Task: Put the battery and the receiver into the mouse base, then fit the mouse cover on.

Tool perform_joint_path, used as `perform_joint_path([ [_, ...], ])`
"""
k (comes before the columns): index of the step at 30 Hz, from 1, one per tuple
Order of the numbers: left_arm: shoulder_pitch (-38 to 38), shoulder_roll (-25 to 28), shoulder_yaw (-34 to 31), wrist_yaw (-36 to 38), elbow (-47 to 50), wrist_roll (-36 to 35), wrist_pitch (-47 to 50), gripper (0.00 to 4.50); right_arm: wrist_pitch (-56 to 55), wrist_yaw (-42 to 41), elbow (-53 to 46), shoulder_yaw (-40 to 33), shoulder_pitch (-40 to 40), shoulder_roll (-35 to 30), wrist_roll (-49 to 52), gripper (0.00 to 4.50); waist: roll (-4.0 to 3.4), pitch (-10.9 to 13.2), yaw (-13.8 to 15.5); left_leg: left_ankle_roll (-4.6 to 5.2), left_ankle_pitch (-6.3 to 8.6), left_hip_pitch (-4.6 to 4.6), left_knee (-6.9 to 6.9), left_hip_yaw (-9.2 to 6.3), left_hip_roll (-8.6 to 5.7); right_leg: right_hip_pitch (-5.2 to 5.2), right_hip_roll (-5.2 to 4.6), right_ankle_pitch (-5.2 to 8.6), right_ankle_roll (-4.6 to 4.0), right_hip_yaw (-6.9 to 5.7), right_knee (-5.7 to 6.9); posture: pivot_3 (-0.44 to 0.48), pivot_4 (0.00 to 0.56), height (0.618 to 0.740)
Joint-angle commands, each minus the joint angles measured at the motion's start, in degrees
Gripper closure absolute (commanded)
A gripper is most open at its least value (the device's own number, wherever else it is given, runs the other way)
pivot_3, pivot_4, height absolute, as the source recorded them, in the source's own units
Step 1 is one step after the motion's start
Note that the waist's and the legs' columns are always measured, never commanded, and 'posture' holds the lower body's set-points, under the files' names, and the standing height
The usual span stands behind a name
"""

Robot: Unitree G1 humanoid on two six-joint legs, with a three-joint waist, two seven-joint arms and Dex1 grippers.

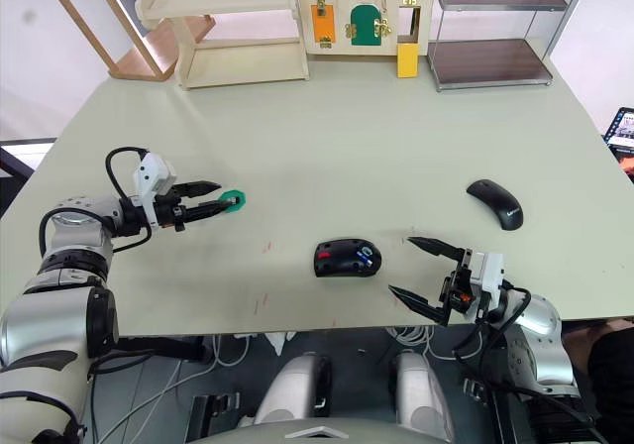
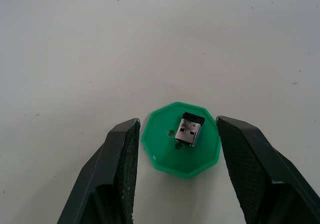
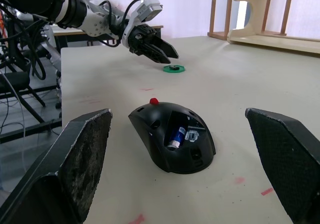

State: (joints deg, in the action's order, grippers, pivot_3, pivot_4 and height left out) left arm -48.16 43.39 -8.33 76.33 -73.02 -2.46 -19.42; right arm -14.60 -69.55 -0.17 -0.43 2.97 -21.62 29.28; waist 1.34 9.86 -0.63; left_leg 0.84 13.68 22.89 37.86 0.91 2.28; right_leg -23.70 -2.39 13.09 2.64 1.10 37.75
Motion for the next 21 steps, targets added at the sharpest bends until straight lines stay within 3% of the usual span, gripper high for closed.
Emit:
perform_joint_path([
  [1, -1.58, 0.29, -0.13, -0.44, 0.31, 0.02, -1.15, 1.78, -1.29, 0.02, -1.59, -0.26, -0.07, -0.22, 0.20, 0.00, 0.00, 0.00, 0.01, 0.00, 0.00, 0.00, 0.00, 0.00, 0.00, 0.00, 0.00, 0.00, 0.00, 0.00, 0.00, 0.000, 0.150, 0.740],
  [4, -1.75, 0.18, -0.30, 0.16, 0.18, -0.17, -0.59, 1.78, -1.34, 0.19, -1.65, -0.27, -0.02, -0.20, 0.12, 0.00, 0.00, 0.00, 0.00, 0.00, 0.00, 0.00, 0.00, 0.00, 0.00, 0.00, 0.00, 0.00, 0.00, 0.00, 0.00, 0.000, 0.150, 0.740],
  [5, -1.78, 0.16, -0.30, 0.09, 0.16, -0.14, -0.62, 2.01, -1.38, 0.25, -1.65, -0.28, 0.01, -0.20, 0.09, 0.00, 0.00, 0.00, -0.01, 0.00, 0.00, 0.00, 0.00, 0.00, 0.00, 0.00, 0.00, 0.00, 0.00, 0.00, 0.00, 0.000, 0.150, 0.740],
  [12, -1.95, 0.03, -0.33, -0.02, 0.10, -0.13, -0.45, 2.01, -1.58, 0.57, -1.77, -0.18, 0.27, -0.20, 0.05, 0.00, 0.00, 0.00, 0.00, 0.00, 0.00, 0.00, 0.00, 0.00, 0.00, 0.00, 0.00, 0.00, 0.00, 0.00, 0.00, 0.000, 0.150, 0.740],
  [14, -1.95, 0.06, -0.23, -0.50, 0.09, 0.06, -0.67, 2.45, -1.58, 0.60, -1.75, -0.17, 0.23, -0.21, 0.04, 0.00, 0.00, 0.00, -0.01, 0.00, 0.00, 0.00, 0.00, 0.00, 0.00, 0.00, 0.00, 0.00, 0.00, 0.00, 0.00, 0.000, 0.150, 0.740],
  [17, -1.97, 0.04, -0.27, 0.15, 0.08, -0.11, -0.25, 2.45, -1.64, 0.65, -1.68, -0.15, 0.17, -0.21, -0.04, 0.00, 0.00, 0.00, -0.01, 0.00, 0.00, 0.00, 0.00, 0.00, 0.00, 0.00, 0.00, 0.00, 0.00, 0.00, 0.00, 0.000, 0.150, 0.740],
  [19, -1.91, 0.07, -0.21, 0.14, 0.10, -0.03, -0.38, 2.95, -1.67, 0.68, -1.70, -0.10, 0.15, -0.17, -0.07, 0.00, 0.00, 0.00, 0.00, 0.00, 0.00, 0.00, 0.00, 0.00, 0.00, 0.00, 0.00, -0.01, -0.01, 0.00, 0.01, 0.000, 0.150, 0.740],
  [21, -1.75, 0.13, -0.01, -0.10, 0.17, 0.24, -0.69, 2.95, -1.68, 0.66, -1.71, -0.06, 0.17, -0.14, -0.10, 0.00, 0.00, 0.00, 0.00, 0.00, 0.00, 0.00, 0.00, 0.00, 0.00, 0.00, 0.00, -0.01, -0.01, 0.00, 0.01, 0.000, 0.150, 0.740],
])
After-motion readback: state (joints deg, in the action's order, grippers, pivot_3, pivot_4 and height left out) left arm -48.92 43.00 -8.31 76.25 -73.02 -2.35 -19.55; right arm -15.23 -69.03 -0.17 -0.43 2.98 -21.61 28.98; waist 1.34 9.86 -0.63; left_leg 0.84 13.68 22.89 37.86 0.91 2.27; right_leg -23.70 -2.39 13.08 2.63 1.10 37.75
